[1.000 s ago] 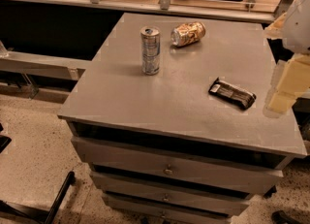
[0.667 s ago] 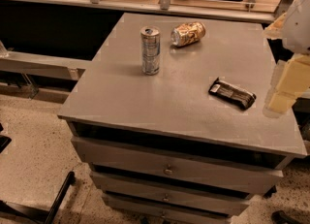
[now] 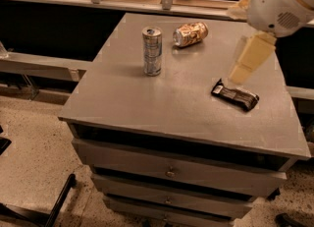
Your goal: Pick redbull can
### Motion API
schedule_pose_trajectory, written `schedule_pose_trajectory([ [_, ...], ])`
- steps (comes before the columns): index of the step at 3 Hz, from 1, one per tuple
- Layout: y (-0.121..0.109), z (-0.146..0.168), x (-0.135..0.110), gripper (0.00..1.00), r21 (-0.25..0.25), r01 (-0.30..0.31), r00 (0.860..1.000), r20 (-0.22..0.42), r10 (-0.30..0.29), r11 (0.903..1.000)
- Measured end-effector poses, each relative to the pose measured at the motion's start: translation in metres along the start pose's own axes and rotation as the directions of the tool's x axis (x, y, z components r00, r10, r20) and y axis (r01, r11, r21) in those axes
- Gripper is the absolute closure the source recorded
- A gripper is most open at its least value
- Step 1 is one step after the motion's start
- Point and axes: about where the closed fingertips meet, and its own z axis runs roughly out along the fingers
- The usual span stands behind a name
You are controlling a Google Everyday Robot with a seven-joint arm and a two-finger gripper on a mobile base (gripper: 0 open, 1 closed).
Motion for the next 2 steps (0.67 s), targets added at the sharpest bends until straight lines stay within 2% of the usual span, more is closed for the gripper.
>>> schedule_pose_trajectory([
  [1,-0.039,0.031,-0.050,0.00,0.002,0.009,0.989,0.144,-0.009,1.0000],
  [2,-0.075,0.069,-0.095,0.00,-0.013,-0.001,0.973,0.230,0.004,0.9999],
])
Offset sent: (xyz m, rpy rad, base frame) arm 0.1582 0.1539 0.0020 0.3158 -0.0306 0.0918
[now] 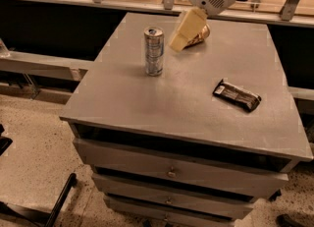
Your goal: Pick redbull can
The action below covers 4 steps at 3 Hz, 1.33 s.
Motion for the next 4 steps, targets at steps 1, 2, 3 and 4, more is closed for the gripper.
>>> schedule_pose_trajectory([
  [1,-0.022,0.043,-0.017,0.00,-0.019,-0.039,0.999,0.017,0.039,0.9991],
  [2,-0.030,0.078,-0.016,0.00,-0.050,-0.088,0.996,-0.006,0.088,0.9948],
  [3,-0.031,0.100,-0.010,0.00,-0.069,-0.115,0.992,-0.056,0.111,0.9910],
  [4,-0.030,0.103,-0.010,0.18,-0.073,-0.114,0.992,-0.057,0.110,0.9908],
])
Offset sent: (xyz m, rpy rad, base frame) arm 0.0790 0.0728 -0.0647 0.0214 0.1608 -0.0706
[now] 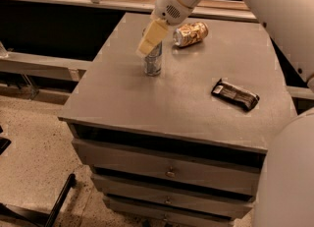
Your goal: Pick redbull can
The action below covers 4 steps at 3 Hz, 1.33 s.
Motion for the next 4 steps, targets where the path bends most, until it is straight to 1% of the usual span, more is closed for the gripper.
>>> schedule_pose_trajectory([
  [3,0.002,0.007,-0.001,0.88,-0.013,0.002,1.000,0.000,-0.002,0.9999],
  [4,0.003,-0.007,-0.016,1.00,0.002,0.012,0.999,0.044,-0.012,0.9999],
])
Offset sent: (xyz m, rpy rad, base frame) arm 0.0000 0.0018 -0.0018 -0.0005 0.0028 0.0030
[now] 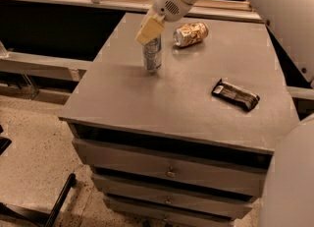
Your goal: Pick redbull can
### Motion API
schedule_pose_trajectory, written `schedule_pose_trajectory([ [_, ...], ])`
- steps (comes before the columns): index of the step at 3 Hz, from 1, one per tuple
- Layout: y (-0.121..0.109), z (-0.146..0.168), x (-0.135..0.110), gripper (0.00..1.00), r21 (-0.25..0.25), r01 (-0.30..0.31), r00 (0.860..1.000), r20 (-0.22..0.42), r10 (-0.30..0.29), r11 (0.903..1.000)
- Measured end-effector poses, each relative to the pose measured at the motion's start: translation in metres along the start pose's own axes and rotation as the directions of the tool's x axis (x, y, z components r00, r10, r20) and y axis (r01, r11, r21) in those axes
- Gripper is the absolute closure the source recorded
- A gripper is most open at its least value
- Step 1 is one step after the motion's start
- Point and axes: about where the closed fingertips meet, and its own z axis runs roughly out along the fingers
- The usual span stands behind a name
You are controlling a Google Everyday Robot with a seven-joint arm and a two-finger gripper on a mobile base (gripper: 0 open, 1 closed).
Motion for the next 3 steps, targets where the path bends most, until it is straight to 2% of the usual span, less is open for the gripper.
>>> schedule_pose_trajectory([
  [1,0.004,-0.026,-0.026,1.00,0.026,0.021,0.995,0.099,-0.024,0.9994],
  [2,0.008,-0.045,-0.044,1.00,0.054,0.028,0.987,0.154,-0.036,0.9982],
  [3,0.009,-0.046,-0.045,1.00,0.055,0.028,0.987,0.157,-0.036,0.9981],
])
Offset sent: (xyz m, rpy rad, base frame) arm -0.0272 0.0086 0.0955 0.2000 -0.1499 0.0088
